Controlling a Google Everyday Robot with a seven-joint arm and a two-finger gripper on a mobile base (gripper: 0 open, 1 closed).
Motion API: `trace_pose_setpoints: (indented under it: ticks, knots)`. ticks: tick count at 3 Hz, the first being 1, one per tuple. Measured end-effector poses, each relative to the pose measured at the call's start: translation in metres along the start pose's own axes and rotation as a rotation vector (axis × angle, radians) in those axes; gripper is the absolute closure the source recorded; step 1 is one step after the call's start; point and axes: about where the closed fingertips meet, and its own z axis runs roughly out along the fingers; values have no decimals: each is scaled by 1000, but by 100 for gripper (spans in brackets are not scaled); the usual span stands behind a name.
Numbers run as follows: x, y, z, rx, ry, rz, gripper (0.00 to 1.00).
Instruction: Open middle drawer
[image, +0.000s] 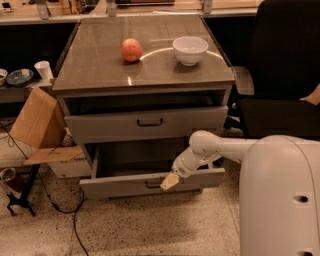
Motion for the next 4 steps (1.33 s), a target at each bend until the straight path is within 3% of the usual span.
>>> trace_pose_setpoints:
  ticks: [1, 2, 3, 4]
  knots:
    - [17, 5, -4, -11, 30, 15, 37]
    - [36, 13, -12, -36, 76, 15, 14]
    - [54, 22, -18, -65, 114, 14, 0]
    - [71, 31, -22, -88, 145, 13, 0]
